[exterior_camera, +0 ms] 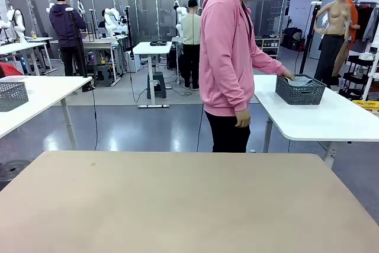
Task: Fold the towels and place them in the basket.
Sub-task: Stack the folded Towel with hook on the right side of the table.
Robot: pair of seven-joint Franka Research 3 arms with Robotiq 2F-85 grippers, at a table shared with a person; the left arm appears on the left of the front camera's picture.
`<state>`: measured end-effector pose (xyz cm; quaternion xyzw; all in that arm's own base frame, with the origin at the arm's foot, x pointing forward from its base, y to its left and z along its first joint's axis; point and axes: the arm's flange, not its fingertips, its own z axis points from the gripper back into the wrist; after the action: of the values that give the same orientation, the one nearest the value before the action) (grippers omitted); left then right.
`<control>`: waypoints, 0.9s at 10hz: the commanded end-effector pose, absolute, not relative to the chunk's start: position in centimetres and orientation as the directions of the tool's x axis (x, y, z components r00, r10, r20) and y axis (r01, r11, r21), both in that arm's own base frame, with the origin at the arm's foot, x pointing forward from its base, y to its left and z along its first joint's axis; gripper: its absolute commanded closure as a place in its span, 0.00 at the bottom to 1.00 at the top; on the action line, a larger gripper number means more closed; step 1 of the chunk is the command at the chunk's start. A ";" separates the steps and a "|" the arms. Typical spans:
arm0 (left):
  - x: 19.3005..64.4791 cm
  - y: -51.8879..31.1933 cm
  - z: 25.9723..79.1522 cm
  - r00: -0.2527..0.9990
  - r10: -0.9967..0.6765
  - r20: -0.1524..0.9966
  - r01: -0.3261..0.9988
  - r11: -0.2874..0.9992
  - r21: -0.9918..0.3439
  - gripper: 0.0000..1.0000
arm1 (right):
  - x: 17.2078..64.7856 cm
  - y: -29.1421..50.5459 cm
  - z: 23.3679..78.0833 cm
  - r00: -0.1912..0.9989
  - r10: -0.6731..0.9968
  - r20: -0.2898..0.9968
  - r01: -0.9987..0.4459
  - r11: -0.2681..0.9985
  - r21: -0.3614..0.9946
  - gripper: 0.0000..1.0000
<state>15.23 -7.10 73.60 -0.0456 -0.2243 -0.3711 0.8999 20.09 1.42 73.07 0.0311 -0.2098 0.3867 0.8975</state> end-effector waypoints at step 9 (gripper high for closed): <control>15.2 -7.0 73.6 0.630 -0.646 0.431 0.685 0.724 0.084 0.00 | 20.0 1.3 73.2 0.628 0.671 0.394 -0.695 0.711 -0.104 0.00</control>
<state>15.23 -7.10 73.60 -0.0456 -0.2243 -0.3711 0.8999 20.09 1.42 73.07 0.0310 -0.2098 0.3867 0.8975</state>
